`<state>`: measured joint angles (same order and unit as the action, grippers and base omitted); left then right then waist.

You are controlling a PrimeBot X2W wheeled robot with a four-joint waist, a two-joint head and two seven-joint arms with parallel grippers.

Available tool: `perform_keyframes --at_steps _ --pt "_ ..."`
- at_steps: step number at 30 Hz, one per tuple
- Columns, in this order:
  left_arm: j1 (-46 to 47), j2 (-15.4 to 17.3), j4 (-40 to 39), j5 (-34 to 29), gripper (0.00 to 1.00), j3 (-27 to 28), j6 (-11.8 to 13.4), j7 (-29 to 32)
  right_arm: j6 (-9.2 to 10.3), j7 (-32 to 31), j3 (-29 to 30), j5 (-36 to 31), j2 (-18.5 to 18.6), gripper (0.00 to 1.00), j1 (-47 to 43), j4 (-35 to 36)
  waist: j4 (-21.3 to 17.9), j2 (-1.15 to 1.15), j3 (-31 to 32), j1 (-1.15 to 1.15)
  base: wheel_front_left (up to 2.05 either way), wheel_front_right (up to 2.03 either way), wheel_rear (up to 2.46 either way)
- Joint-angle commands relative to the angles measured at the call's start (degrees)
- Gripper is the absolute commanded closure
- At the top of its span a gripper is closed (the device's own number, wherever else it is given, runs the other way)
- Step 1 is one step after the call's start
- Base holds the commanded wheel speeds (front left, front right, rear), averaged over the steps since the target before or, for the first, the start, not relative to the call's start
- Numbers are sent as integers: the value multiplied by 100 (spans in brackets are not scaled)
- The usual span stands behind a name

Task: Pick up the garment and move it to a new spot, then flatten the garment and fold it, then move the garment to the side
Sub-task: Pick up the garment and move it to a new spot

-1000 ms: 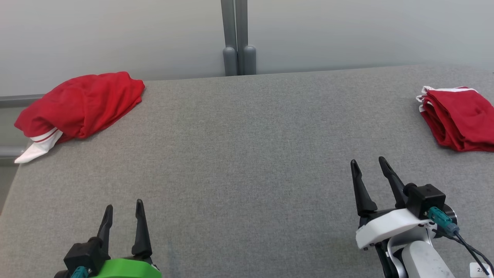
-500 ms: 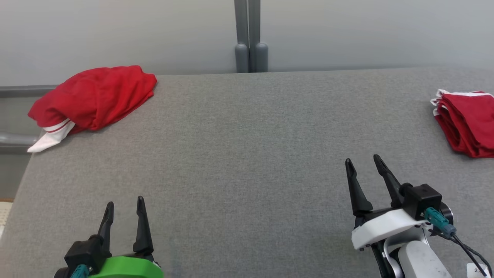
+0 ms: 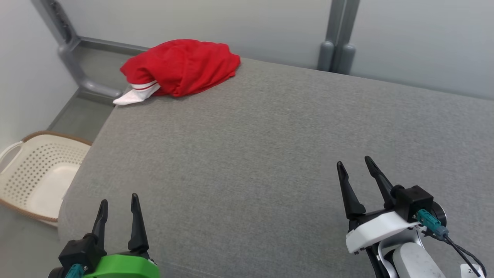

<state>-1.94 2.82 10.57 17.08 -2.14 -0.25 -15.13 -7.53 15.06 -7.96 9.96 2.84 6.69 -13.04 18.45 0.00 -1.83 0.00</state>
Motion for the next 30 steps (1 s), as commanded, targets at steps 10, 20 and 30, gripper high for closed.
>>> perform_keyframes --at_steps 10,20,30 --pt "-218 12 -138 52 0 188 55 -1 8 16 -294 26 18 0 200 -188 1244 0 -108 0 0 0 0" --pt "-231 13 -151 153 0 174 81 -1 8 16 -227 -113 17 0 299 -239 1242 0 -220 0 0 0 0" --pt "747 377 161 -141 0 345 -197 -1 8 -91 6 -551 17 0 484 134 943 0 -859 0 0 0 0"
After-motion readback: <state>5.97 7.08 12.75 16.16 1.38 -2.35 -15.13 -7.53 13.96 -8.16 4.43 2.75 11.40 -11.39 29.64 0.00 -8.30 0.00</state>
